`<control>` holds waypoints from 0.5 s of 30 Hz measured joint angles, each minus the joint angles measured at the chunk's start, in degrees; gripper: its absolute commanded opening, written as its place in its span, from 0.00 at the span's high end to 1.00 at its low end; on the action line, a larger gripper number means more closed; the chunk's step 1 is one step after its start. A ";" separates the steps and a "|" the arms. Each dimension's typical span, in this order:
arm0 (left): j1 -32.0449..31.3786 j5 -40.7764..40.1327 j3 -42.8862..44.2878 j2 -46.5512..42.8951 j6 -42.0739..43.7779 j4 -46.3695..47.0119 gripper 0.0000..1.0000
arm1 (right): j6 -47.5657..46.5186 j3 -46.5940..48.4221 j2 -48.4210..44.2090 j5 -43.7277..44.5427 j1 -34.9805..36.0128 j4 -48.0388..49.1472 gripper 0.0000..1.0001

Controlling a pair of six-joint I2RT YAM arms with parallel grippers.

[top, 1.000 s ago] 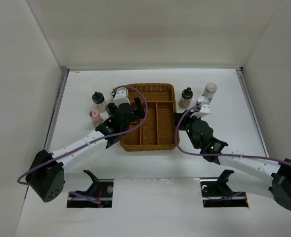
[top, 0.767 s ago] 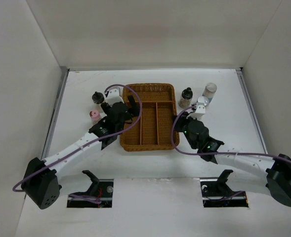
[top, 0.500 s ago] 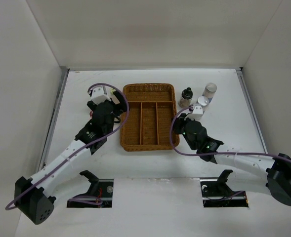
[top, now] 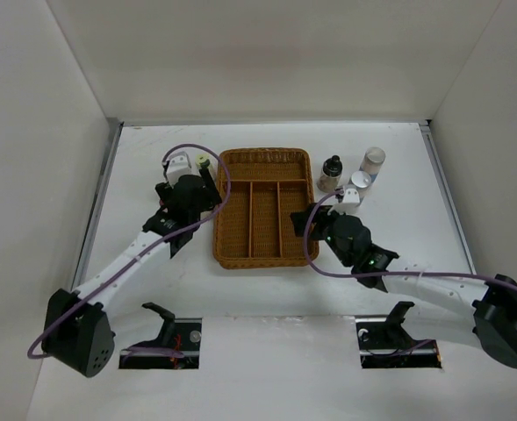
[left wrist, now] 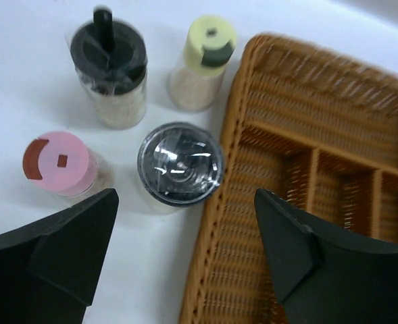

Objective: Organize the condiment bottles

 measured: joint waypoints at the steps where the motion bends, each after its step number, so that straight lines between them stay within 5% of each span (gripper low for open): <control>1: 0.35 0.48 0.02 1.88 0.13 -0.11 0.16 | -0.04 -0.33 0.00 -0.98 -0.13 0.57 0.19; 10: 0.87 1.77 0.11 9.77 0.63 2.10 0.16 | -0.09 -1.33 0.00 -5.88 -1.31 3.04 0.15; 15: 1.53 0.87 0.76 12.92 1.64 3.74 0.25 | -0.11 -1.33 0.28 -6.86 -1.36 3.37 0.15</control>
